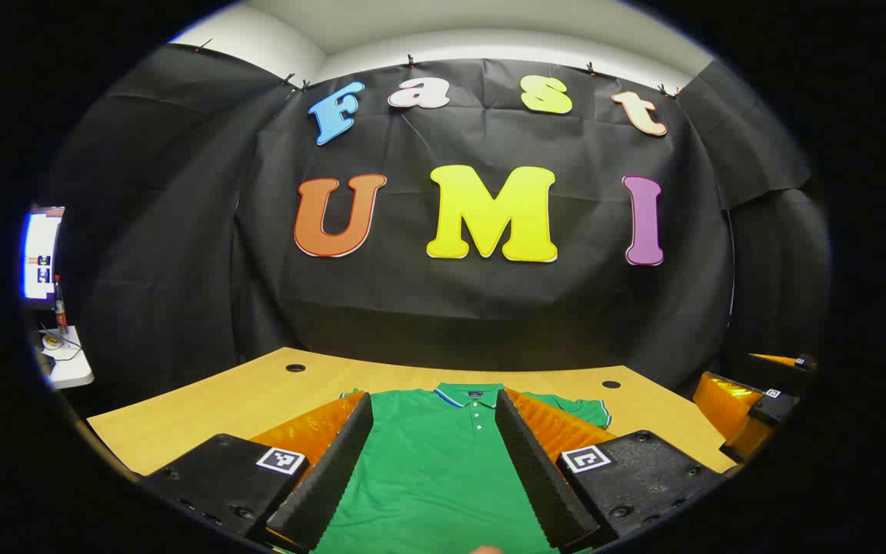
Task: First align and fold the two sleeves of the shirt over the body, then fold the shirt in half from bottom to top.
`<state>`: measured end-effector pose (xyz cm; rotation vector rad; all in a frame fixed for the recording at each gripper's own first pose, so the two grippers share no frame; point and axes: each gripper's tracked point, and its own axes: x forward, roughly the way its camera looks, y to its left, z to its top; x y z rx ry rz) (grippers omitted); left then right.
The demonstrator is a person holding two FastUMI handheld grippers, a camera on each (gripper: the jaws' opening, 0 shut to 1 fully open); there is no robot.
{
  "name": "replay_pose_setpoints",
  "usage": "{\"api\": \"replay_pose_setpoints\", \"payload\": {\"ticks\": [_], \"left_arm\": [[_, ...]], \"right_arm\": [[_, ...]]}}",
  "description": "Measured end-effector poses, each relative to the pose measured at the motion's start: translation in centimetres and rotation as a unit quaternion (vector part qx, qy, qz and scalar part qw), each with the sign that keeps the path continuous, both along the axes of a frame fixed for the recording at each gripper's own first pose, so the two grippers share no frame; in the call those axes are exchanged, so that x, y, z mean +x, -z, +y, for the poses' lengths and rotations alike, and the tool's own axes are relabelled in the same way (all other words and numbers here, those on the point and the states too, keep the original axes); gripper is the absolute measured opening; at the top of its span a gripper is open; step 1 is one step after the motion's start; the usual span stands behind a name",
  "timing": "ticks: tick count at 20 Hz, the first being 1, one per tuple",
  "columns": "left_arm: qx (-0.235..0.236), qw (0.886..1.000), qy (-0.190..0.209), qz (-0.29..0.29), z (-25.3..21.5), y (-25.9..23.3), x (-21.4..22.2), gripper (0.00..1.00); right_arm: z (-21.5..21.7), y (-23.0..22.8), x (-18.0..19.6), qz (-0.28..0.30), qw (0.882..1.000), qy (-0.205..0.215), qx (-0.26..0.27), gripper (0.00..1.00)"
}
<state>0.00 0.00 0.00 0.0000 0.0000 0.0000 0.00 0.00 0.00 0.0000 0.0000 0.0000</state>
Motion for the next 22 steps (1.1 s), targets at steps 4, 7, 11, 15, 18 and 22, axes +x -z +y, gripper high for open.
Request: {"api": "replay_pose_setpoints", "payload": {"ticks": [4, 7, 11, 15, 18, 22], "left_arm": [[-0.003, 1.0, 0.0, 0.005, -0.3, 0.4, 0.2, 1.0], [0.001, 1.0, 0.005, 0.001, -0.7, 0.1, 0.1, 1.0], [0.009, 1.0, 0.011, 0.0, -1.1, 0.2, -0.1, 1.0], [0.01, 1.0, 0.008, -0.004, -1.1, 0.1, -0.2, 1.0], [0.009, 1.0, 0.011, -0.002, -1.1, 0.2, -0.2, 1.0], [0.008, 1.0, 0.012, 0.001, -1.2, 0.4, -0.1, 1.0]], "right_arm": [[-0.9, -0.4, -0.2, -0.007, 1.0, 0.011, -0.007, 0.95], [-1.4, -0.4, -0.3, -0.008, 1.0, 0.017, 0.003, 0.95], [-2.1, 0.4, 0.0, 0.005, 1.0, 0.023, 0.009, 0.96], [-2.4, 0.7, -0.2, 0.007, 1.0, 0.026, 0.014, 0.96], [-2.7, 0.5, -0.1, 0.003, 0.999, 0.03, 0.012, 0.96], [-2.6, 0.5, 0.7, 0.004, 0.999, 0.03, 0.014, 0.96]]}}
